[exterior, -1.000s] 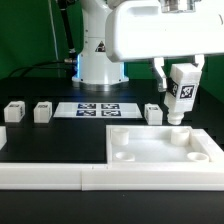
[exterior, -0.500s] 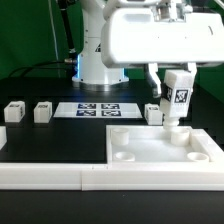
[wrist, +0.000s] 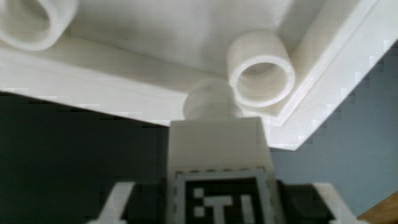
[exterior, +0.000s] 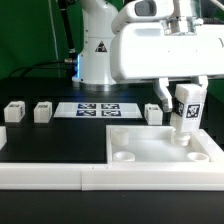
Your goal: Assemble square table
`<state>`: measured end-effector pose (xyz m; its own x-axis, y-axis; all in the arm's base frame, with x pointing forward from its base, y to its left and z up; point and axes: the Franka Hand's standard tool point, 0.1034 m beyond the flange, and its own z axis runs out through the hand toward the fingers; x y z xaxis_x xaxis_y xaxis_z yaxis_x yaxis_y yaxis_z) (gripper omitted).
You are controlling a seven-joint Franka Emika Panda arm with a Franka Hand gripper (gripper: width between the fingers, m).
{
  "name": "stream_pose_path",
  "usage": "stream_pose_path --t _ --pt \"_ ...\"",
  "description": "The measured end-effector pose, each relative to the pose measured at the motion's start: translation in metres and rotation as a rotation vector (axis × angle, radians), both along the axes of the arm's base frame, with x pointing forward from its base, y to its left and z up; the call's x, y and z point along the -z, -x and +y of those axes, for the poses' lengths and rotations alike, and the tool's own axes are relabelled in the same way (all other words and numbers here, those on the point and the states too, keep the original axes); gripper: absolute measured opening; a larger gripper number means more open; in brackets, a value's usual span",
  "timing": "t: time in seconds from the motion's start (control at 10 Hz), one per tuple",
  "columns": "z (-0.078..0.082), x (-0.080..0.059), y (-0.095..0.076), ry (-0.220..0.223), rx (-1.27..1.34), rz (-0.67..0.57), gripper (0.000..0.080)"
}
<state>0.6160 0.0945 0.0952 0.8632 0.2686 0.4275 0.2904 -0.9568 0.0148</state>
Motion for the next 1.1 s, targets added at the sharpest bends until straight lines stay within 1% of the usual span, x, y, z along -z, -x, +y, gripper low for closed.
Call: stream_pose_path --t 0.1,0.6,1.1 --pt "0.005 0.006 0.003 -0.001 -0.007 0.009 0.0288" --pt "0.010 0.015 0.006 -0.001 -0.016 0.019 0.0288" --pt "0.020 0.016 0.001 -0.005 -0.027 -0.006 0.0288"
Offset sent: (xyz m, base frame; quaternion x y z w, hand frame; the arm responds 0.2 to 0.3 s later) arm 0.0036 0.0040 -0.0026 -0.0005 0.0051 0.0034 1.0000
